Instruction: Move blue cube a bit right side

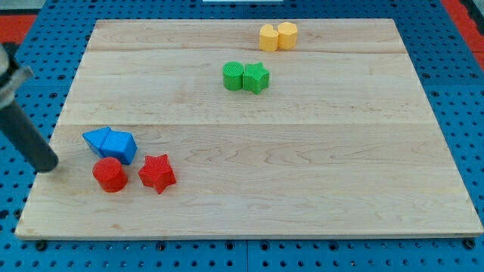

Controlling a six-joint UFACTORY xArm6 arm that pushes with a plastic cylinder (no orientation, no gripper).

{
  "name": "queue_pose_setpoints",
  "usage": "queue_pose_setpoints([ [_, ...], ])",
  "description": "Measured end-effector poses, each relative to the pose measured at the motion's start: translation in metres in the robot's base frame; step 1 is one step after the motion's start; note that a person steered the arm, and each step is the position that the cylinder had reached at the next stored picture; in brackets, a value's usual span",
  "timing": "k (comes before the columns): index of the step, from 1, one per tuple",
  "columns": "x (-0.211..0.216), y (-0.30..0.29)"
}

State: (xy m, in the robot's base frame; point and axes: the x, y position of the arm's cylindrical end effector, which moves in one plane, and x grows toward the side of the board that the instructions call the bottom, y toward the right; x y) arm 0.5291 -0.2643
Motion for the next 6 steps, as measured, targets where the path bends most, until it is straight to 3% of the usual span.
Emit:
queue_pose_setpoints([
  [4,-0.016,0.087],
  [6,-0.035,0.095],
])
